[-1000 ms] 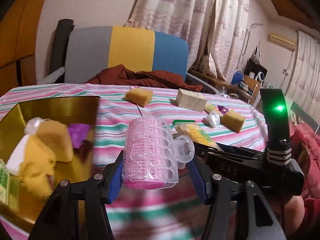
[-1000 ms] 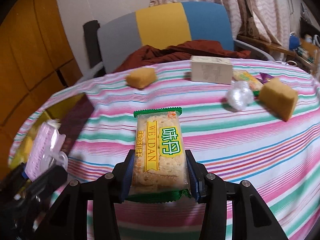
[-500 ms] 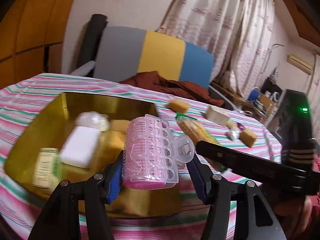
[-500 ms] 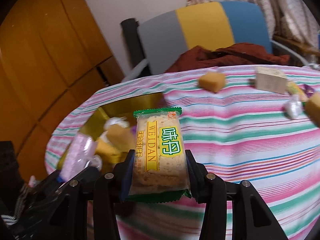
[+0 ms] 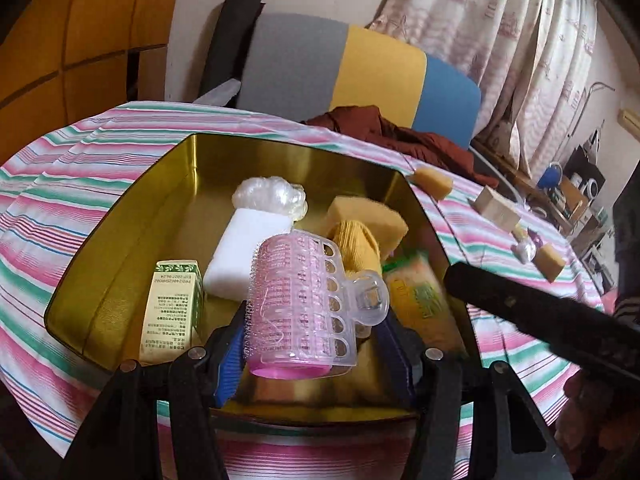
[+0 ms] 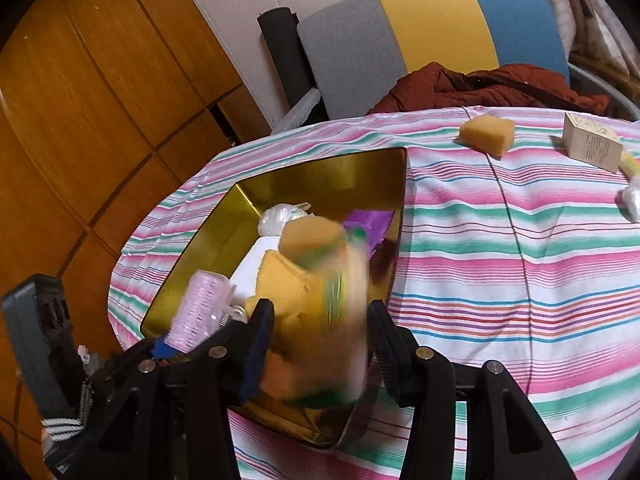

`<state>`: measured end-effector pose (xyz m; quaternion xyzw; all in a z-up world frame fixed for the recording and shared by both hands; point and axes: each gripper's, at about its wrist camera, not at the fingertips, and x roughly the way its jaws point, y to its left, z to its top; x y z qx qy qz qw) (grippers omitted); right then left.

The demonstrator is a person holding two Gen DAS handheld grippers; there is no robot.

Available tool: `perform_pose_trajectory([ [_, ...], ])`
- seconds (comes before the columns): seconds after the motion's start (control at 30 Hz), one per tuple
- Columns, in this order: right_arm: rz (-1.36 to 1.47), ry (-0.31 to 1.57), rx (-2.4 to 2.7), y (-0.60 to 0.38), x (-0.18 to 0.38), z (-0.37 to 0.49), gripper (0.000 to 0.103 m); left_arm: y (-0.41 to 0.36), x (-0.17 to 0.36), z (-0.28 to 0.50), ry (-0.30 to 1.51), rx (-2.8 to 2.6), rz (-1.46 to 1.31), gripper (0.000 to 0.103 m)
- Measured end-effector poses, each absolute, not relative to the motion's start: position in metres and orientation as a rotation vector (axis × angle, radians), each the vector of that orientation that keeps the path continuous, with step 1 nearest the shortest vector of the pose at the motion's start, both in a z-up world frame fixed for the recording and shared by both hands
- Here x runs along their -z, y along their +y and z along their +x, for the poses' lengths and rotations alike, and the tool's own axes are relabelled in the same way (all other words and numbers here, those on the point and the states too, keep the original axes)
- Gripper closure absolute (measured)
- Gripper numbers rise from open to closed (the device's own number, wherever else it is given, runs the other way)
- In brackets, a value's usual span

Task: Organize objects
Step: 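Carry the hair roller and biscuit pack over the gold tray, then open both tools to drop the roller and biscuit pack into the tray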

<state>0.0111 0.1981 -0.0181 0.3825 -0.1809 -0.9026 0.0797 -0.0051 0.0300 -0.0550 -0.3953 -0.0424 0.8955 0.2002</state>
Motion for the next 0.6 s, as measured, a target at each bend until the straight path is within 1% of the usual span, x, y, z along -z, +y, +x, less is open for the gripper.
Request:
perform_pose_trajectory([
  [0.03,1.134,-0.537,2.702,0.198,0.017,0.012,0.039,0.030,0.055,-0.005,-0.111,-2.503,-1.109,0.042],
  [0.1,1.102,-0.524,2.719,0.198,0.014,0.015,0.033,0.031,0.056,-0.006,-0.098,-2.522,-1.119,0.042],
  [0.23,1.070,-0.506,2.737,0.198,0.009,0.020,0.030,0.030,0.059,-0.007,-0.078,-2.549,-1.153,0.040],
  [0.3,1.062,-0.523,2.740,0.202,0.010,0.022,0.028,0.029,0.060,-0.007,-0.072,-2.566,-1.161,0.032],
  [0.33,1.061,-0.535,2.741,0.203,0.010,0.023,0.027,0.029,0.059,-0.007,-0.070,-2.577,-1.155,0.025],
  [0.37,1.063,-0.544,2.743,0.205,0.011,0.024,0.027,0.029,0.058,-0.006,-0.068,-2.583,-1.144,0.022],
  [0.5,1.075,-0.571,2.750,0.213,0.015,0.027,0.027,0.030,0.050,0.000,-0.026,-2.635,-1.074,0.020],
  [0.6,1.074,-0.598,2.757,0.220,0.017,0.029,0.026,0.030,0.045,0.003,-0.040,-2.633,-1.044,0.020],
])
